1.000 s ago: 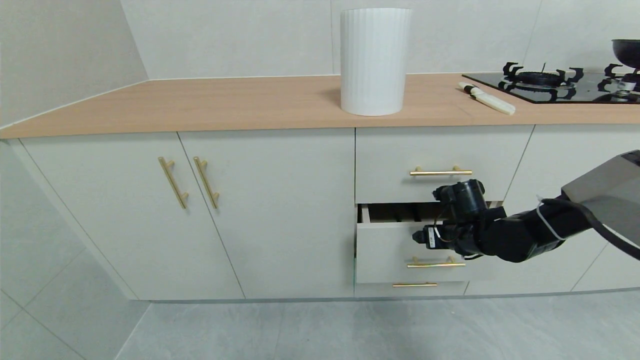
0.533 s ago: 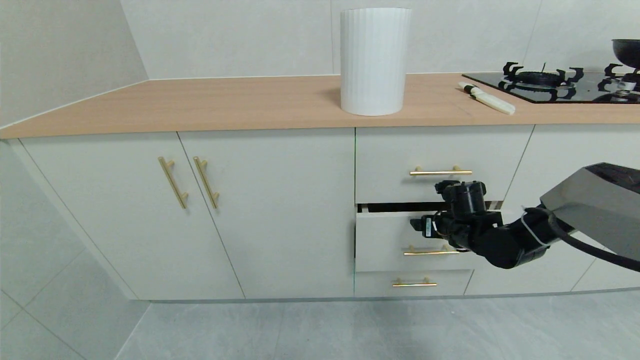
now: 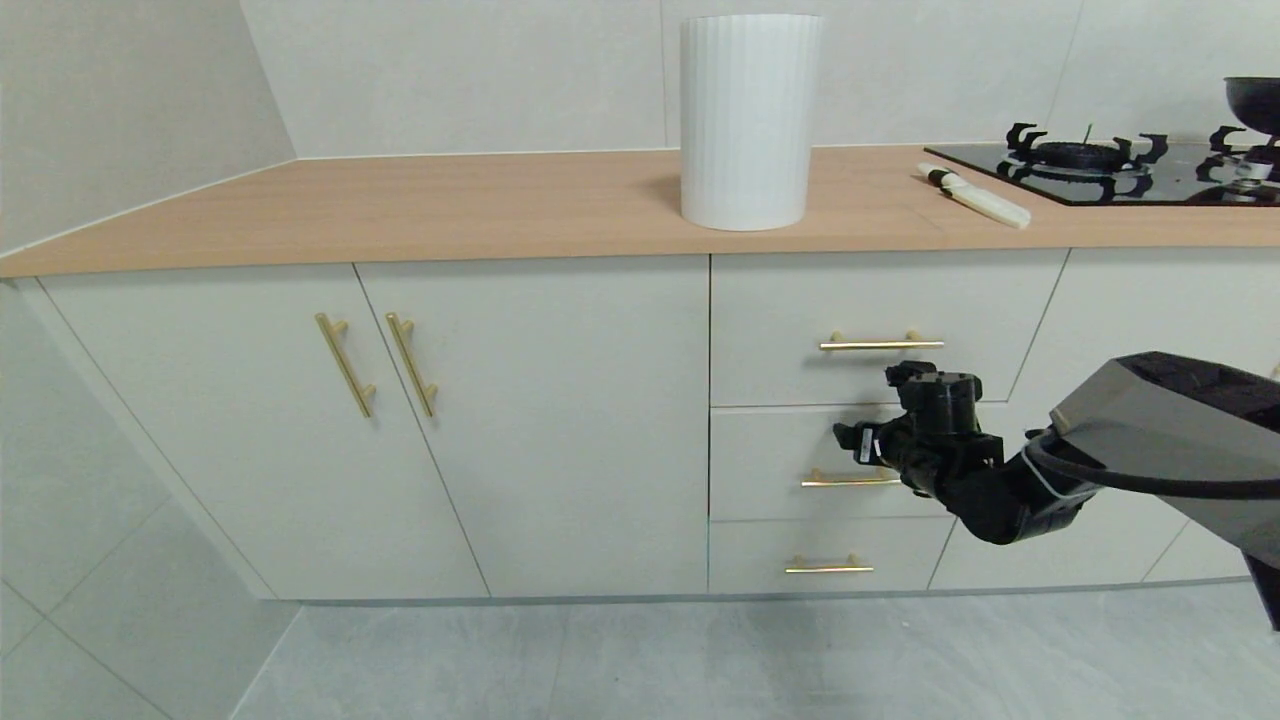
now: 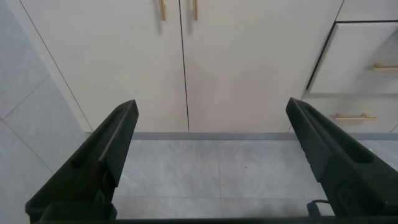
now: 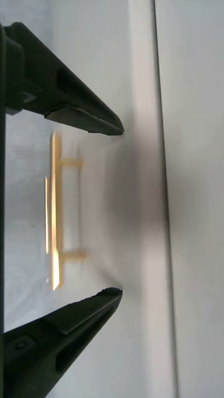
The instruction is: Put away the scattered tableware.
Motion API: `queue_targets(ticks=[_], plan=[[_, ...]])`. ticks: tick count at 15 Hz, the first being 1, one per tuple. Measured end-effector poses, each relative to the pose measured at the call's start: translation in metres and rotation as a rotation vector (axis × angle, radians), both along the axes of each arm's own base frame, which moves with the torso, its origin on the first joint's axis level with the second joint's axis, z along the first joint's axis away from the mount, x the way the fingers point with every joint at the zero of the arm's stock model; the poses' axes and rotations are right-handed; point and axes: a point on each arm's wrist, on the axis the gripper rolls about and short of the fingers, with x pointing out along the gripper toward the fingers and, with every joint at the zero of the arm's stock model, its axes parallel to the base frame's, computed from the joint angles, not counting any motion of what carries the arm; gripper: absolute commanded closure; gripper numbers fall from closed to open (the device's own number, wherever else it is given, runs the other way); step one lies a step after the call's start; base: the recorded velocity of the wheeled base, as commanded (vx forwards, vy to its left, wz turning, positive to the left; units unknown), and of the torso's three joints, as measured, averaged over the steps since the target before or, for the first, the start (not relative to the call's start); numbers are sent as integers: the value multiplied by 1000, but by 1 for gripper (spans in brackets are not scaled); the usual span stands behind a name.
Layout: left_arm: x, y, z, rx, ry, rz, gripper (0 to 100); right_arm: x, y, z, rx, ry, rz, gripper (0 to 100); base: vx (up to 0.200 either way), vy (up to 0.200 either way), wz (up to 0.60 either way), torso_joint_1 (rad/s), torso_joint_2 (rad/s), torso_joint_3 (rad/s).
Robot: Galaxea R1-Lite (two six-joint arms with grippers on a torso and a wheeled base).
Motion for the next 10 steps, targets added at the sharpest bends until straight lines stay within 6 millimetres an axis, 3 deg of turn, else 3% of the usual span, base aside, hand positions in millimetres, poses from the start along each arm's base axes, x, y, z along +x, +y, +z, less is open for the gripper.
queue_targets(ticks=[10], plan=[[0, 0, 0, 0, 0, 0, 0, 15, -3, -4, 24, -26, -24, 0, 0, 0, 0, 0, 0, 0]])
